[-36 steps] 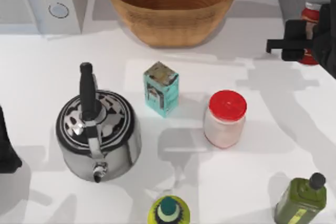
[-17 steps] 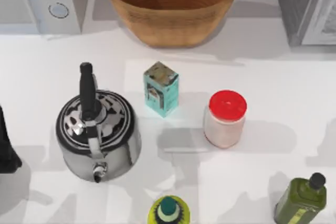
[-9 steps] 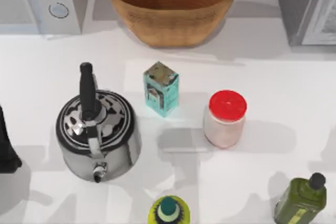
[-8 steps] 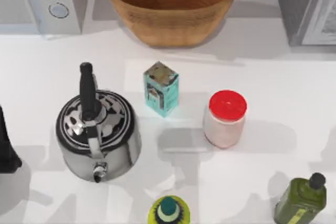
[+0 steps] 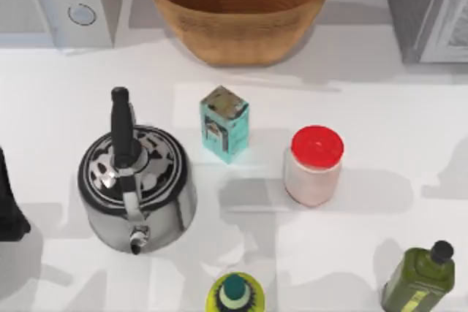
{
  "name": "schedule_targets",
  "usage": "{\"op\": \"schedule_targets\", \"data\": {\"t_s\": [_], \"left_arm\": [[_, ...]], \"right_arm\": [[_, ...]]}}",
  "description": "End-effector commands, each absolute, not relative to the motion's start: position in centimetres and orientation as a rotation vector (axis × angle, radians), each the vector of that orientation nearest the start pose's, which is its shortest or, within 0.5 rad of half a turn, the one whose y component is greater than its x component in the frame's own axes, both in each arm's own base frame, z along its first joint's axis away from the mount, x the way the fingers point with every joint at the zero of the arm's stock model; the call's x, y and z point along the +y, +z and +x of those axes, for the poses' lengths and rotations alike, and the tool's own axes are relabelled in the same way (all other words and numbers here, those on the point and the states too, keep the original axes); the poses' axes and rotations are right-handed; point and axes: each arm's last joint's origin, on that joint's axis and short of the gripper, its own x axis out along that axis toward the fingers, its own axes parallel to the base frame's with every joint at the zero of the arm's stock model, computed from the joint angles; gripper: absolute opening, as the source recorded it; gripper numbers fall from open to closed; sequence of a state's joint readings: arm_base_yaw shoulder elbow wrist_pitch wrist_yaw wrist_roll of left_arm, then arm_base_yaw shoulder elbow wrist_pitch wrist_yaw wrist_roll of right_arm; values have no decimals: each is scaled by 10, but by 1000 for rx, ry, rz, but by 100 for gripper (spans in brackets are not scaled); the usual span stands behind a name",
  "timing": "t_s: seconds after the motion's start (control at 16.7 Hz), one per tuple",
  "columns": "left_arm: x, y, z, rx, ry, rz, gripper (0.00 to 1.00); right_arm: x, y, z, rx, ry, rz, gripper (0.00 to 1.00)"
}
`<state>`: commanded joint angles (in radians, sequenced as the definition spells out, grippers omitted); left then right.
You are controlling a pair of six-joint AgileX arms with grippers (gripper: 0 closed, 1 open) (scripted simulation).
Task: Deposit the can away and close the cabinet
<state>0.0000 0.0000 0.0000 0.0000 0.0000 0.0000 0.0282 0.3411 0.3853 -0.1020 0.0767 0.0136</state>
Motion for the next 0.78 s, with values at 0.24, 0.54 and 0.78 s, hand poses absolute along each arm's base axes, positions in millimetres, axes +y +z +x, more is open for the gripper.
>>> {"op": "schedule_targets", "data": {"t_s": [0.24,0.54,0.78], "left_arm": [[-1,160,106,0,0,0,100],[-1,160,106,0,0,0,100],[-1,160,106,0,0,0,100]], "right_arm": [[7,354,146,43,-56,-1,0],[22,465,193,-26,-34,3,0],[38,504,231,-27,-10,6,0]]}}
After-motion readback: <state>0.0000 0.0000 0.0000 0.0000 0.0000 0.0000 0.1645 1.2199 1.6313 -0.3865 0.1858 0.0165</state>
